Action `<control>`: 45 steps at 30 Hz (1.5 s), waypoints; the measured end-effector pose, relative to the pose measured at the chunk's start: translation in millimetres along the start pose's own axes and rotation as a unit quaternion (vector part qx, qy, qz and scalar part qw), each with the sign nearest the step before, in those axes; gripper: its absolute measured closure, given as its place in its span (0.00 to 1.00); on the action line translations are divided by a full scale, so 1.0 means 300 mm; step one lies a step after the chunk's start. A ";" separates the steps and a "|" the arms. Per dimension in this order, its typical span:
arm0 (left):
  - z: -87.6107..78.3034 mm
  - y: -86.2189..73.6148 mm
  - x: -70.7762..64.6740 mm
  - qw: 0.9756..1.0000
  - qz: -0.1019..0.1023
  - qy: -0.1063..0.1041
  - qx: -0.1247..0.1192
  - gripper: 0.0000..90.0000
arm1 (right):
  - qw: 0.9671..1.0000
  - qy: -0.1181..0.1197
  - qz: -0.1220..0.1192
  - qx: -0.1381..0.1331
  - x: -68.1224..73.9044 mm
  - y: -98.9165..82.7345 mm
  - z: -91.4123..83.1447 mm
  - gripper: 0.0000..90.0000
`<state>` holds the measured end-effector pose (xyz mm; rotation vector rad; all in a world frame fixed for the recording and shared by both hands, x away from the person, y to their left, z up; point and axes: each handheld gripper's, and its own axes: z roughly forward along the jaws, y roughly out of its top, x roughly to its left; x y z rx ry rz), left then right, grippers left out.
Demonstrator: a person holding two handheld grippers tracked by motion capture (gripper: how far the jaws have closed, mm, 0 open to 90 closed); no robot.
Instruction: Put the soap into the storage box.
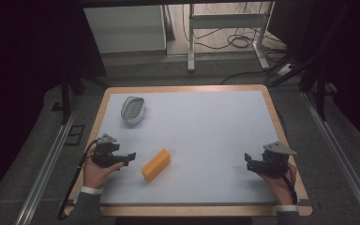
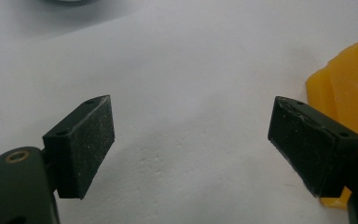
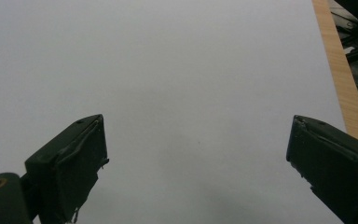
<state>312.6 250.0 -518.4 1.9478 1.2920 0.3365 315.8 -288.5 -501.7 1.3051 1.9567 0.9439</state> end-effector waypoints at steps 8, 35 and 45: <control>-0.007 -0.006 -0.005 1.000 -0.002 0.010 0.005 0.18 | 1.000 -0.009 -0.002 0.009 -0.011 -0.006 0.004 0.08; -0.094 0.065 -0.016 0.999 0.017 0.028 0.005 0.19 | 1.000 -0.014 -0.006 0.000 -0.019 -0.004 -0.018 0.09; -0.116 0.108 -0.043 0.999 0.025 0.021 0.014 0.17 | 1.000 -0.012 0.003 0.003 -0.023 -0.007 -0.016 0.10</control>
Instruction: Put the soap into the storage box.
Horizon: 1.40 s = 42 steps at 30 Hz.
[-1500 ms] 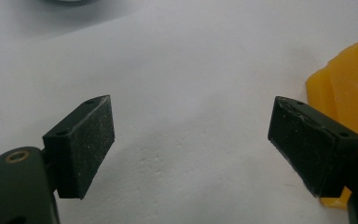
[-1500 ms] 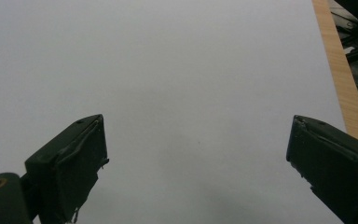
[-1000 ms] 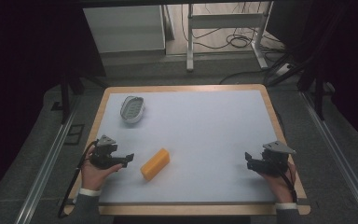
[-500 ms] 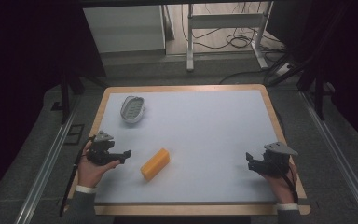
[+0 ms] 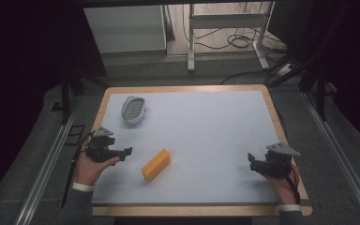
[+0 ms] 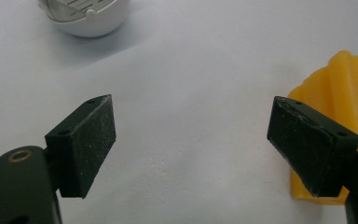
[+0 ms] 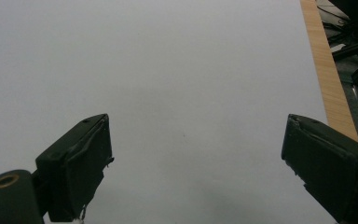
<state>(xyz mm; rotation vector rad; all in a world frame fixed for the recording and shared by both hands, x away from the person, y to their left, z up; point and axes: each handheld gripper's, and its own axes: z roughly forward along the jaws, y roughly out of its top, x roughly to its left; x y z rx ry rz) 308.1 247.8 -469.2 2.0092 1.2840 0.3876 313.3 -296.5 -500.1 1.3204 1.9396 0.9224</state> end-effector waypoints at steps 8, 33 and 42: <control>-0.039 0.039 -0.036 1.000 0.022 -0.002 -0.004 0.17 | 1.000 -0.002 0.000 -0.003 -0.006 0.001 -0.010 0.10; -0.036 0.105 -0.185 0.997 0.079 -0.025 0.000 0.16 | 1.000 -0.007 -0.009 -0.005 -0.010 0.000 -0.013 0.10; -0.002 0.106 -0.216 0.996 0.084 -0.037 0.018 0.18 | 1.000 -0.010 -0.007 -0.005 -0.019 -0.002 -0.016 0.10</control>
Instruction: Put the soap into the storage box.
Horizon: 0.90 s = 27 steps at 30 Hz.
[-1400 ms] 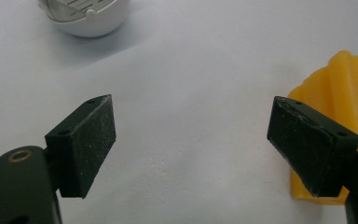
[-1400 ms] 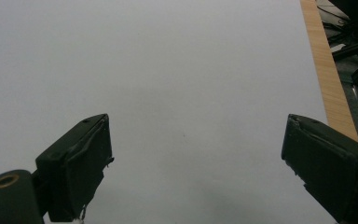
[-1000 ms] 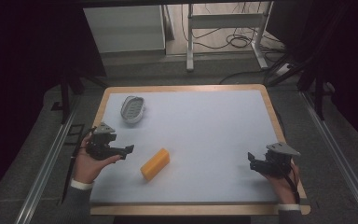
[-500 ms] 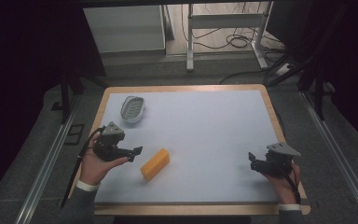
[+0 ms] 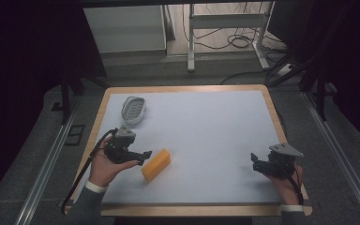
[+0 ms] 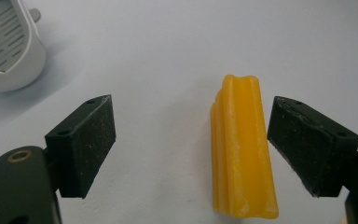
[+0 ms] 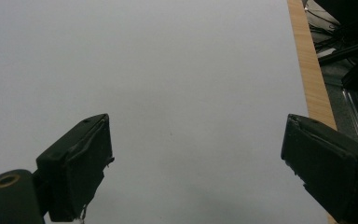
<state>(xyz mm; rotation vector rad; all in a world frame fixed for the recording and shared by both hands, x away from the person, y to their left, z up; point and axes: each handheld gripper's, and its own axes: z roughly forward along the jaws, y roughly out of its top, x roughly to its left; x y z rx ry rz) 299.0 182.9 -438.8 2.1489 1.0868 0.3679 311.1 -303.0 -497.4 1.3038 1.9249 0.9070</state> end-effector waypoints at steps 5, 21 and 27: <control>0.012 0.008 -0.014 1.000 0.008 -0.004 0.005 0.19 | 1.000 0.001 -0.001 0.002 0.002 0.000 0.001 0.10; 0.074 0.031 -0.083 0.999 0.032 -0.010 0.026 0.20 | 1.000 0.001 -0.004 0.008 0.006 -0.005 0.009 0.10; 0.120 0.033 -0.119 0.998 0.038 -0.014 0.037 0.20 | 1.000 0.001 -0.005 0.011 0.010 -0.007 0.014 0.10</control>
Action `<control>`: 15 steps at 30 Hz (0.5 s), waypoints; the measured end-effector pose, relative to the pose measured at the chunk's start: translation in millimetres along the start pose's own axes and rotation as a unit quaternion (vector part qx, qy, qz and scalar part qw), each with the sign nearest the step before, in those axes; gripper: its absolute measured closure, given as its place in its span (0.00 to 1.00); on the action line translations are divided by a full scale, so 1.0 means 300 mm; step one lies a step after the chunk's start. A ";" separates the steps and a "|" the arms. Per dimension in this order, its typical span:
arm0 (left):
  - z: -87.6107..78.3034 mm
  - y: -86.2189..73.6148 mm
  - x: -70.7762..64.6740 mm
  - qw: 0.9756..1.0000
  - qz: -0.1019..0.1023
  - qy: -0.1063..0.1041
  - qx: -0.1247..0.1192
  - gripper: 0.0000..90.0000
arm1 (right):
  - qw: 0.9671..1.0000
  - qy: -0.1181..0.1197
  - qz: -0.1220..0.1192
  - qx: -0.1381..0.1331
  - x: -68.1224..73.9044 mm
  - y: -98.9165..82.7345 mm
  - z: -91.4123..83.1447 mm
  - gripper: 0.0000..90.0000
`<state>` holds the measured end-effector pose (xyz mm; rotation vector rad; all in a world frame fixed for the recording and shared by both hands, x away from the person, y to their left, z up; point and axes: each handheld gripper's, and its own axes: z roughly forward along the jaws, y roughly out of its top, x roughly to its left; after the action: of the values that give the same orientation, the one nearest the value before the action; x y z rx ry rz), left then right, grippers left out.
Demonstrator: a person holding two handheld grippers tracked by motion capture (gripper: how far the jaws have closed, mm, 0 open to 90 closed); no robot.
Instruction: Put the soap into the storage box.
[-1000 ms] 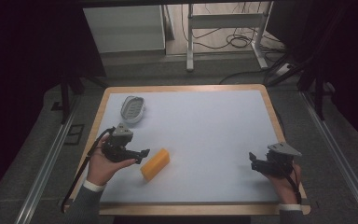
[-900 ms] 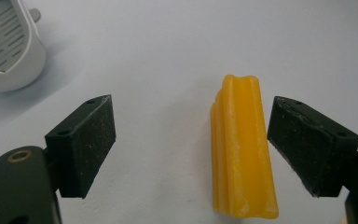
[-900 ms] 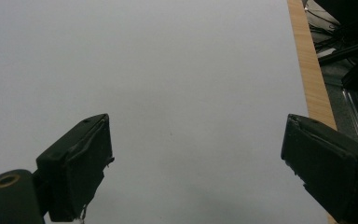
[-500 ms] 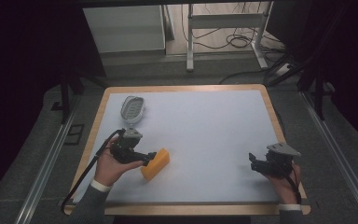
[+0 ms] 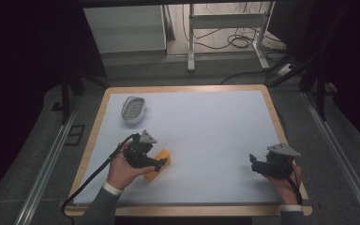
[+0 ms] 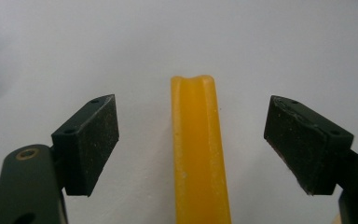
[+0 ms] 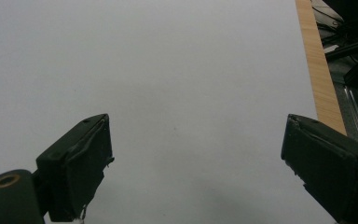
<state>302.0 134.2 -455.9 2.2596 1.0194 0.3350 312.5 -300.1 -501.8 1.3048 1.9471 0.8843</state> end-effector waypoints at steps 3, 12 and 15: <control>0.022 -0.002 -0.008 1.000 0.004 0.003 0.013 0.20 | 1.000 0.000 0.000 0.000 -0.001 0.000 0.000 0.10; 0.066 -0.024 0.000 0.999 0.000 0.011 0.044 0.25 | 1.000 0.000 -0.001 0.003 0.004 -0.002 0.004 0.10; 0.085 -0.029 0.000 0.998 -0.001 0.012 0.055 0.28 | 1.000 -0.001 -0.003 0.004 0.005 -0.003 0.007 0.10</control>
<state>308.6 127.4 -481.0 2.3581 1.0760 0.3123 313.1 -298.5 -503.9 1.3030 1.9542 0.8734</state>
